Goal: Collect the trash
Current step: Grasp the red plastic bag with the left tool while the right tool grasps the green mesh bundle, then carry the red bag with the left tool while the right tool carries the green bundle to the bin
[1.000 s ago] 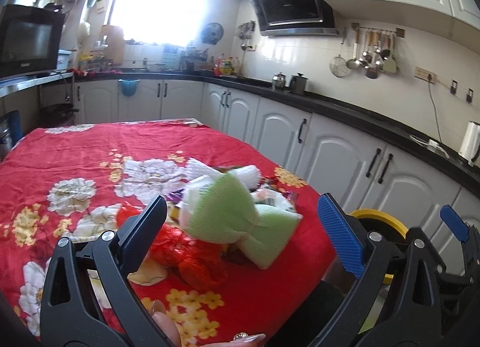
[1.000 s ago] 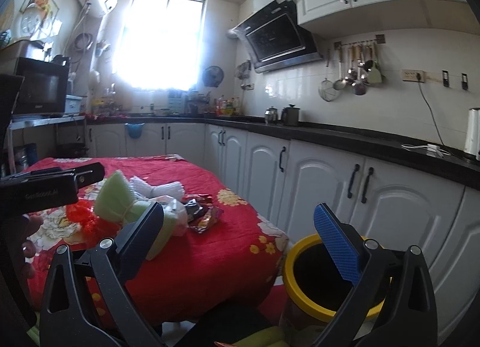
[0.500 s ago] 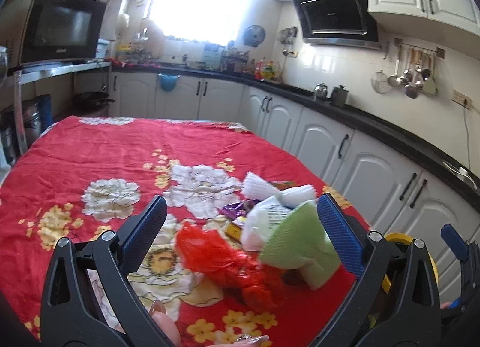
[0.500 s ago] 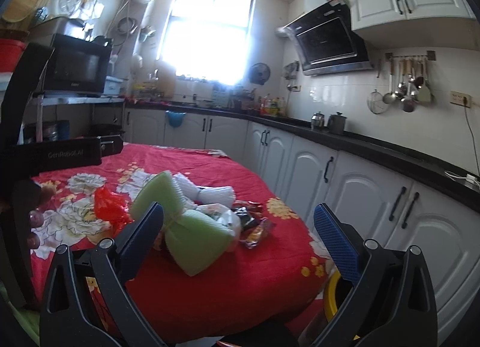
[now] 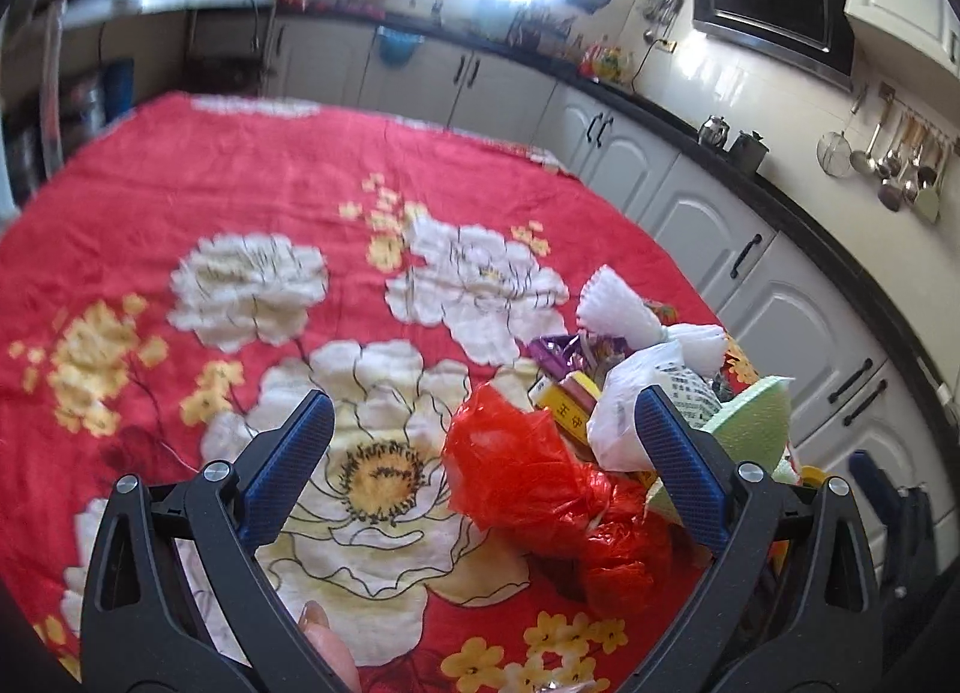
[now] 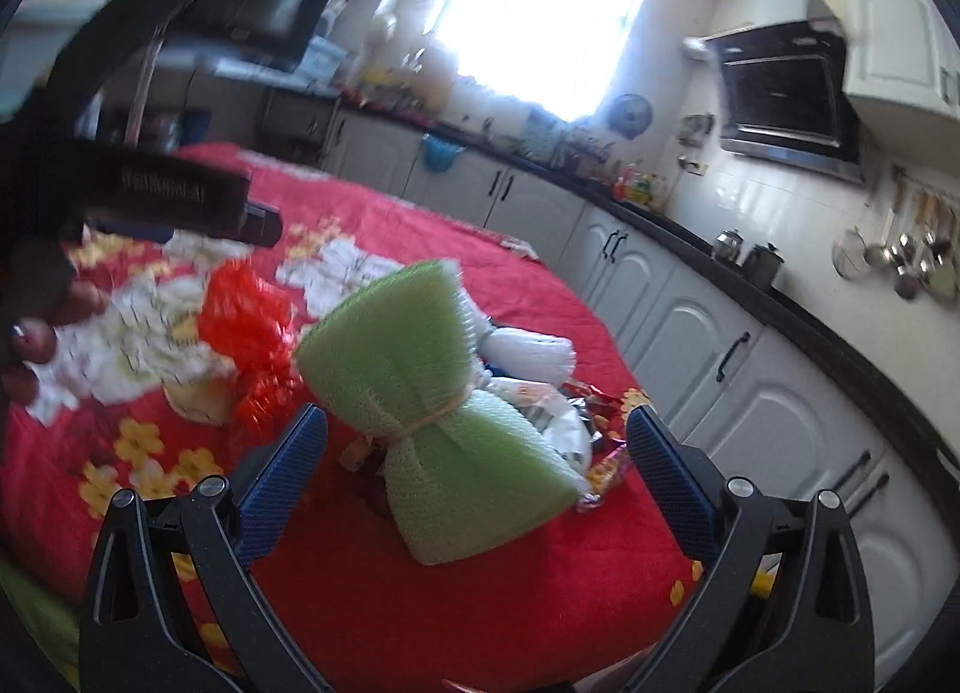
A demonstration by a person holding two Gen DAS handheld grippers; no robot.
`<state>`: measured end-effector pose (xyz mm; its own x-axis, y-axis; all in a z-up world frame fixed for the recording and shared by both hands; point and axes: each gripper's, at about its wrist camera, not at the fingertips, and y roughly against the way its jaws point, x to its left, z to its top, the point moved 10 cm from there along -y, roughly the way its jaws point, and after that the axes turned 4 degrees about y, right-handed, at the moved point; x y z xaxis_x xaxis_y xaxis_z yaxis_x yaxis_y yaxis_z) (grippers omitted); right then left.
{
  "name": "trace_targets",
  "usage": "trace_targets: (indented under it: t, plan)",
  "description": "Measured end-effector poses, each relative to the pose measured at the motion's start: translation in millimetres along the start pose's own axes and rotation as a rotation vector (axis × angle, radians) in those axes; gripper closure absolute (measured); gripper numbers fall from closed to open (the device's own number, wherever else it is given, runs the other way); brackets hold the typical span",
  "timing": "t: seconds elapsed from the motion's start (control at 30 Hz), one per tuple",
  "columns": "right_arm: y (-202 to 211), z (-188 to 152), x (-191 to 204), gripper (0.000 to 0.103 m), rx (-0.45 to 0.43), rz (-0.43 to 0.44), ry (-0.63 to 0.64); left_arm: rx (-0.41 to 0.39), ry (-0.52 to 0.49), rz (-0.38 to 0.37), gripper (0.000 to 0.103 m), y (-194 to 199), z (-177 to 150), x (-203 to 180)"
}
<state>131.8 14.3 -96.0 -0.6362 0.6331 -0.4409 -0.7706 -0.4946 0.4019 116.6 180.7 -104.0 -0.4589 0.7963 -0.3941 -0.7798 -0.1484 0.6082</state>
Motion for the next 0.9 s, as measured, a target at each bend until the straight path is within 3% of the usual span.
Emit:
trace_targets:
  t: [0.2, 0.23, 0.37, 0.4, 0.5, 0.6, 0.67, 0.73, 0.77, 0.8, 0.9]
  plan:
    - [-19, -2, 11, 0.009, 0.022, 0.011, 0.071, 0.098, 0.072, -0.070, 0.011, -24, -8, 3]
    - [-22, -2, 12, 0.017, 0.029, 0.021, 0.077, 0.115, 0.088, -0.075, 0.012, -28, -10, 3]
    - [-27, -5, 15, 0.031, 0.039, 0.028, 0.102, 0.167, 0.115, -0.101, 0.029, -40, -17, 1]
    - [-28, -6, 16, 0.031, 0.041, 0.030, 0.112, 0.176, 0.120, -0.105, 0.029, -42, -19, 1]
    - [-27, -8, 18, 0.038, 0.037, 0.040, 0.116, 0.206, 0.116, -0.114, 0.045, -47, -26, 0]
    - [-25, -9, 19, 0.056, 0.036, 0.056, 0.096, 0.226, 0.103, -0.126, 0.070, -50, -31, -1]
    - [-24, -8, 19, 0.058, 0.033, 0.074, 0.078, 0.226, 0.086, -0.144, 0.083, -47, -31, -4]
    - [-21, -7, 19, 0.067, 0.027, 0.094, 0.062, 0.212, 0.056, -0.169, 0.090, -41, -28, -8]
    - [-20, -6, 19, 0.079, 0.021, 0.102, 0.057, 0.201, 0.041, -0.172, 0.093, -37, -26, -10]
    - [-17, -5, 20, 0.084, 0.013, 0.109, 0.050, 0.195, 0.033, -0.175, 0.095, -35, -25, -10]
    - [-14, -4, 21, 0.088, 0.016, 0.129, 0.016, 0.171, 0.003, -0.206, 0.098, -21, -18, -16]
